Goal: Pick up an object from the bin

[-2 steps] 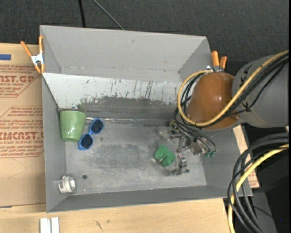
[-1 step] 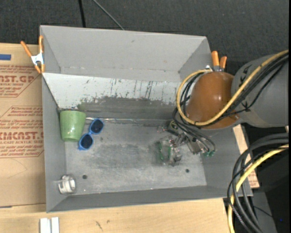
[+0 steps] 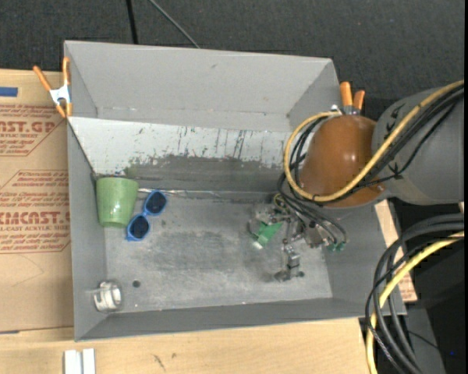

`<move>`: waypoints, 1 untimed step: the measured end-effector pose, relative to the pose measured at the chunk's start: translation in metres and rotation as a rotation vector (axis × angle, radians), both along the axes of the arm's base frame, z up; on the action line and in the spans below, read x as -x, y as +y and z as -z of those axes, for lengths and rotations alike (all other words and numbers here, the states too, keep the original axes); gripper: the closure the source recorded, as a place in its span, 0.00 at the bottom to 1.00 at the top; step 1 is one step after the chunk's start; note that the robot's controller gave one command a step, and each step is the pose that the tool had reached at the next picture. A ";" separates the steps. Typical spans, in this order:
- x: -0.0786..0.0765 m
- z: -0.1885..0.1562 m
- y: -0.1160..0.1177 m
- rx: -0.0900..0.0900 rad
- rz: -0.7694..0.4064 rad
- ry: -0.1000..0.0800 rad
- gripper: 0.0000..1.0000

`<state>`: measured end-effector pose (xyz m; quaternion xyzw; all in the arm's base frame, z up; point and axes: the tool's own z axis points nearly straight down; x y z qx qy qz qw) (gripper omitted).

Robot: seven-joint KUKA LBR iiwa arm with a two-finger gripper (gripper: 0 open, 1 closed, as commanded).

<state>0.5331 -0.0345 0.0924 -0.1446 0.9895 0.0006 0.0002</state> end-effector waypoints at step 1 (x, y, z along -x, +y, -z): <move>-0.046 0.019 -0.049 0.002 -0.470 -0.003 0.00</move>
Offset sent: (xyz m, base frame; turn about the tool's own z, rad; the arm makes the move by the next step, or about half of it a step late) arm 0.0453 -0.0487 -0.0183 -0.4722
